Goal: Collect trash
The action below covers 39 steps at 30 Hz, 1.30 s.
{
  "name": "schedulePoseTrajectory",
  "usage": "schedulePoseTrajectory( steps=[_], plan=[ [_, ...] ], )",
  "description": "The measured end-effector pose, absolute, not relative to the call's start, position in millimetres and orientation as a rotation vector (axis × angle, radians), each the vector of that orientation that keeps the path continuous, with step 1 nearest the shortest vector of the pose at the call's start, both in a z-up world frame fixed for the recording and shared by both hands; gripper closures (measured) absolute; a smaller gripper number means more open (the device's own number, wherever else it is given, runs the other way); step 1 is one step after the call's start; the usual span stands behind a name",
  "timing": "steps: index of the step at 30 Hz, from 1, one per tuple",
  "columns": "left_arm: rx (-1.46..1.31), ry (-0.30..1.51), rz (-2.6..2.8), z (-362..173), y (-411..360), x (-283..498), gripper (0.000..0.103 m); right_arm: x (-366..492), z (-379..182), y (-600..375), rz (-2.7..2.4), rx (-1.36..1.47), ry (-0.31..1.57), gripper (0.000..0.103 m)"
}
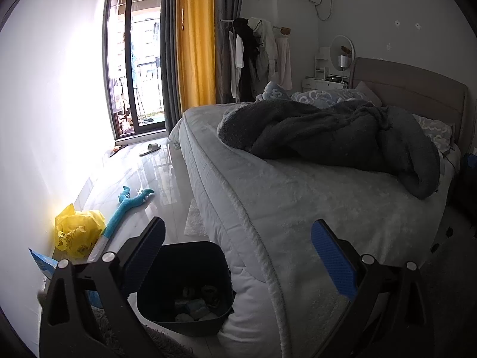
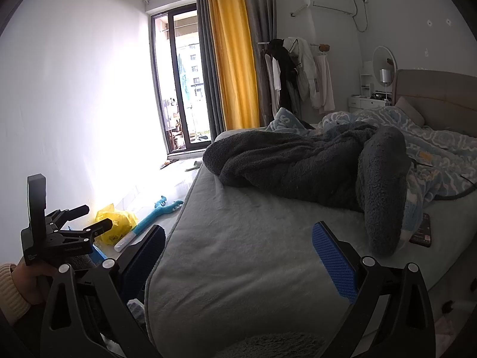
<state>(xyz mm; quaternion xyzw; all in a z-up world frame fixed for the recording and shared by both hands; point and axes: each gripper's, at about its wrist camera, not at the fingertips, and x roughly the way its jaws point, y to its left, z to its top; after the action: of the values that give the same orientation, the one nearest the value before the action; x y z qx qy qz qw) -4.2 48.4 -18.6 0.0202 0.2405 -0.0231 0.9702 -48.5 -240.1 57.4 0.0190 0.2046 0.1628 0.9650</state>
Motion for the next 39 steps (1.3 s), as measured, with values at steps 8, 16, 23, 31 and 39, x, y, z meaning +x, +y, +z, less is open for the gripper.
schedulePoseTrajectory(
  steps=[8, 16, 23, 31, 39],
  plan=[
    [0.033, 0.487, -0.048, -18.3, 49.7, -4.0, 0.003, -48.0, 57.1, -240.7, 0.33, 0.039, 0.416, 0.003],
    [0.017, 0.493, -0.045, -18.9, 52.1, -3.0, 0.003, -48.7, 57.2, -239.8, 0.329, 0.04, 0.416, 0.003],
    [0.018, 0.494, -0.044, -18.8, 51.6, -2.7, 0.003, -48.4, 57.4, -240.2, 0.329, 0.039, 0.417, 0.003],
    [0.022, 0.5, -0.049, -19.3, 52.5, -2.6, 0.003, -48.8, 57.6, -239.6, 0.328, 0.038, 0.417, 0.003],
    [0.028, 0.502, -0.055, -20.6, 53.4, -1.9, 0.003, -49.2, 57.8, -239.1, 0.328, 0.041, 0.417, 0.003]
  ],
)
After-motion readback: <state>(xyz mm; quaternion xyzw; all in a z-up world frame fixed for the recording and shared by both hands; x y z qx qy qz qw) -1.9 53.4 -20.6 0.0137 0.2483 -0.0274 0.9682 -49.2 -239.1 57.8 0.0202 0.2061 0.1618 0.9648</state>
